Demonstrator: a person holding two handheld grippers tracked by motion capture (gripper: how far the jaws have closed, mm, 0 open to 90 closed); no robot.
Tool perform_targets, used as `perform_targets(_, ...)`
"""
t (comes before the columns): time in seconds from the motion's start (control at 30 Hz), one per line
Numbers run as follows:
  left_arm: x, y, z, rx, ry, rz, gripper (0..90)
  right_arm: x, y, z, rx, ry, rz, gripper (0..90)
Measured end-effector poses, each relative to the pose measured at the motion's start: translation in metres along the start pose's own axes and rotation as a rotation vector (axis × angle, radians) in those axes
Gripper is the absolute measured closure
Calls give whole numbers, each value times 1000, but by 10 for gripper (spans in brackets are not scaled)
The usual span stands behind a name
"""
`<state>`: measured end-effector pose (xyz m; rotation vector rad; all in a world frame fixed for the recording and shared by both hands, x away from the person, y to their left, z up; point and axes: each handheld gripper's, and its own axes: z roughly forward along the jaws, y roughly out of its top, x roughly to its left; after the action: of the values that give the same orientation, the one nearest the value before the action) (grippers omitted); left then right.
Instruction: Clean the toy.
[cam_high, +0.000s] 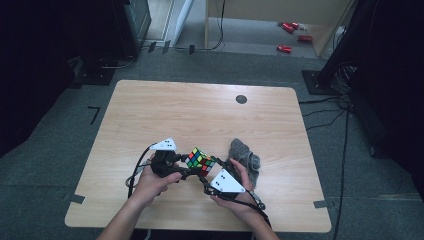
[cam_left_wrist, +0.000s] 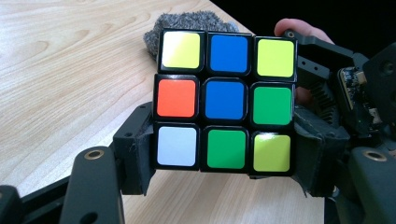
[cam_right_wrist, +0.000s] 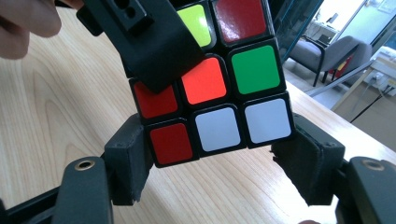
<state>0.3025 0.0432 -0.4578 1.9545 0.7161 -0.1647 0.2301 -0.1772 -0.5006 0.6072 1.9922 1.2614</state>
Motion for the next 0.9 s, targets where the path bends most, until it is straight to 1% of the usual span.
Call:
perform_targets(0.1,0,0,1,-2,6,3,342,0,-1,0,3,-3,-8,326)
perform_targets(0.23,0,1,1,-17,13,1,335,1,-1,1,4,-6,-12,334)
perform_targets(0.5,0,2,1,-31,10,-12,327,3,-1,1,2,-13,-25,336)
perform_targets(0.73,0,4,0,-36,17,-10,323,6,-1,2,3,-11,-42,338)
perform_targets(0.9,0,5,0,-46,18,-15,315,9,-1,2,9,-14,-75,338)
